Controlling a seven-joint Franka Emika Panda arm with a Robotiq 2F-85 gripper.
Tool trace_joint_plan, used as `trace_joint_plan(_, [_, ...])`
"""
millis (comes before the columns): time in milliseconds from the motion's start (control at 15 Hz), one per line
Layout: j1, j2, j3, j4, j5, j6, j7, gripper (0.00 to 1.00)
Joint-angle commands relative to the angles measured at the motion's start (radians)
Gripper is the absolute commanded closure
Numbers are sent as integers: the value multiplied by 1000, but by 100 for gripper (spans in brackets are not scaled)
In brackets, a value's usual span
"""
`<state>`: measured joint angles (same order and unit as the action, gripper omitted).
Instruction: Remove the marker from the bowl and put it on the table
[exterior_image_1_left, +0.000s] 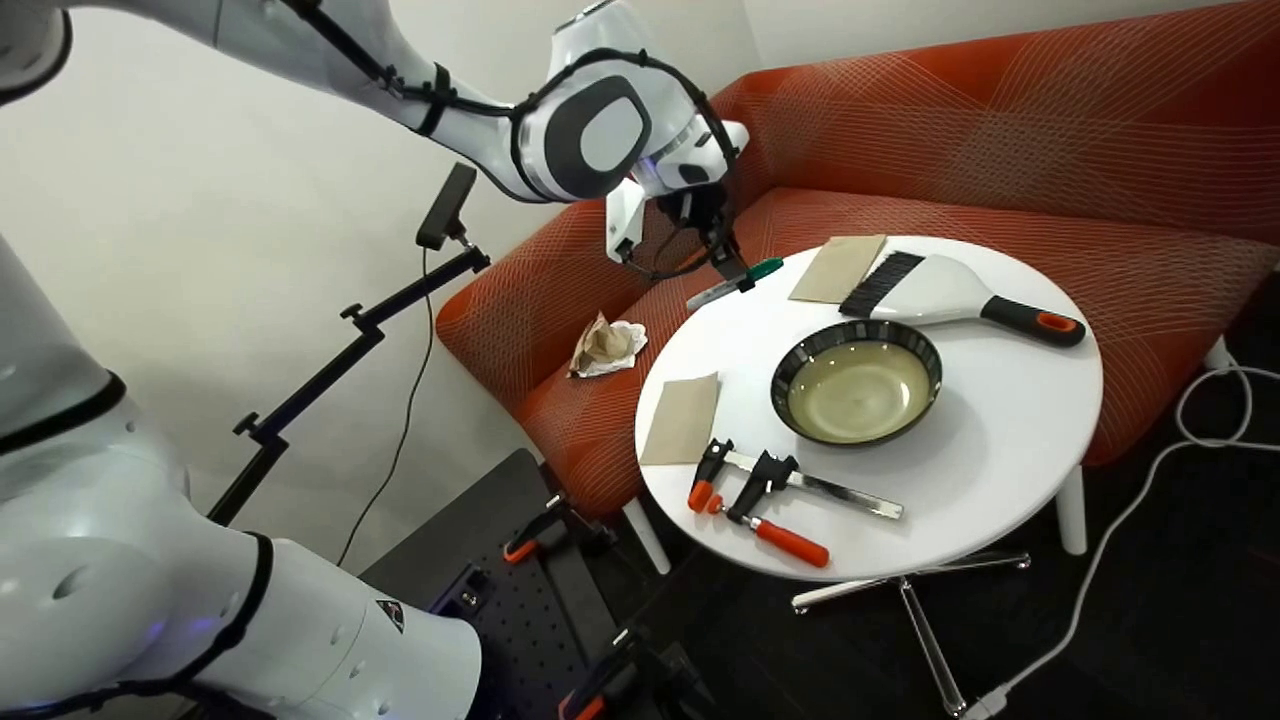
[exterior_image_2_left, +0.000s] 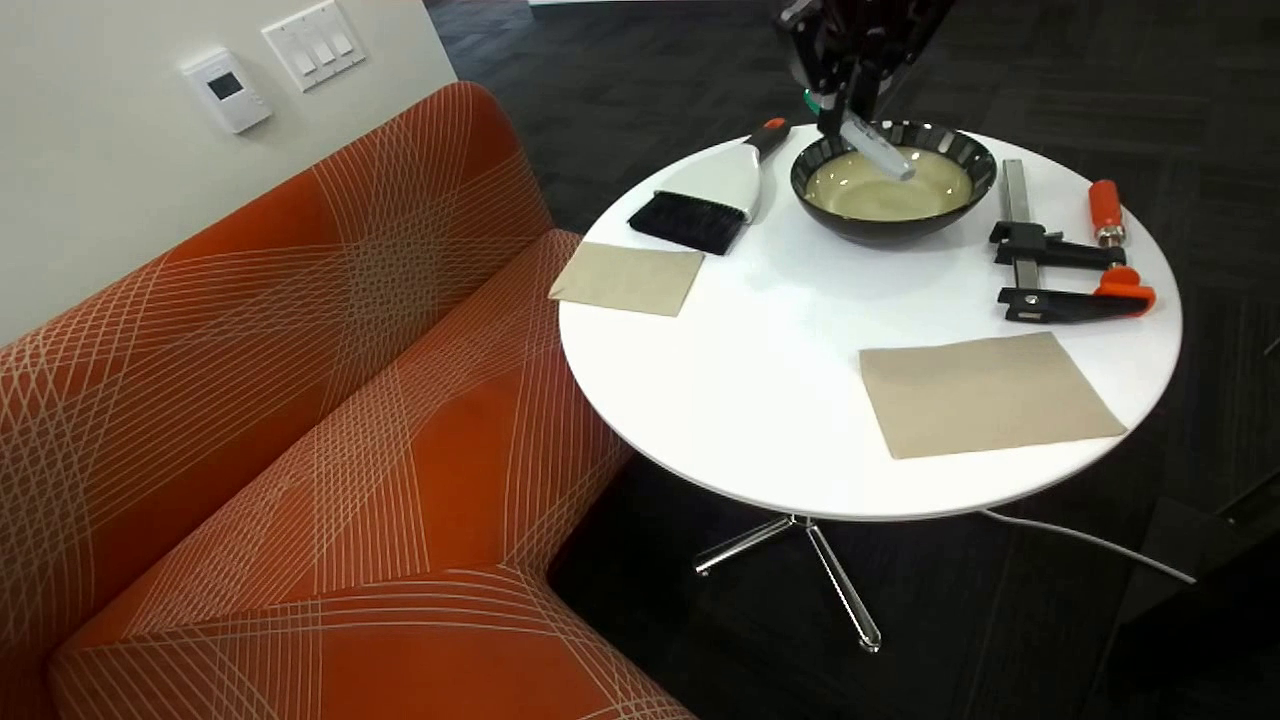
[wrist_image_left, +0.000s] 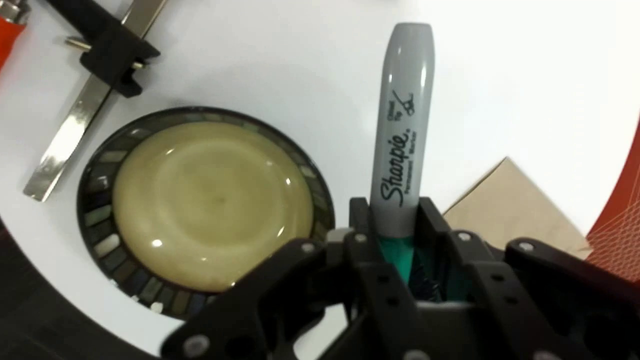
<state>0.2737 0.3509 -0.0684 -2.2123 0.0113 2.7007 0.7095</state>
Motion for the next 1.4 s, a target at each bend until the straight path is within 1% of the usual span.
trace_joint_plan(0, [22, 53, 57, 38, -16, -1, -13, 94])
trace_joint_plan(133, [40, 100, 81, 71, -18, 3, -19, 94])
trace_joint_plan(333, [62, 184, 97, 138, -14, 19, -41, 94])
trace_joint_plan(600, [94, 302, 72, 232, -21, 48, -57, 94])
trace_joint_plan(933, [94, 400, 65, 312, 5, 68, -91, 94])
trace_joint_plan(1000, [97, 411, 60, 323, 5, 69, -89, 82])
trace_joint_plan(1067, [97, 417, 60, 333, 7, 66, -89, 49])
trace_joint_plan(1133, [98, 421, 59, 341, 7, 65, -90, 47])
trace_joint_plan(1200, [97, 423, 59, 347, 8, 64, -92, 42])
trace_joint_plan(1333, [96, 421, 61, 353, 10, 67, -93, 27])
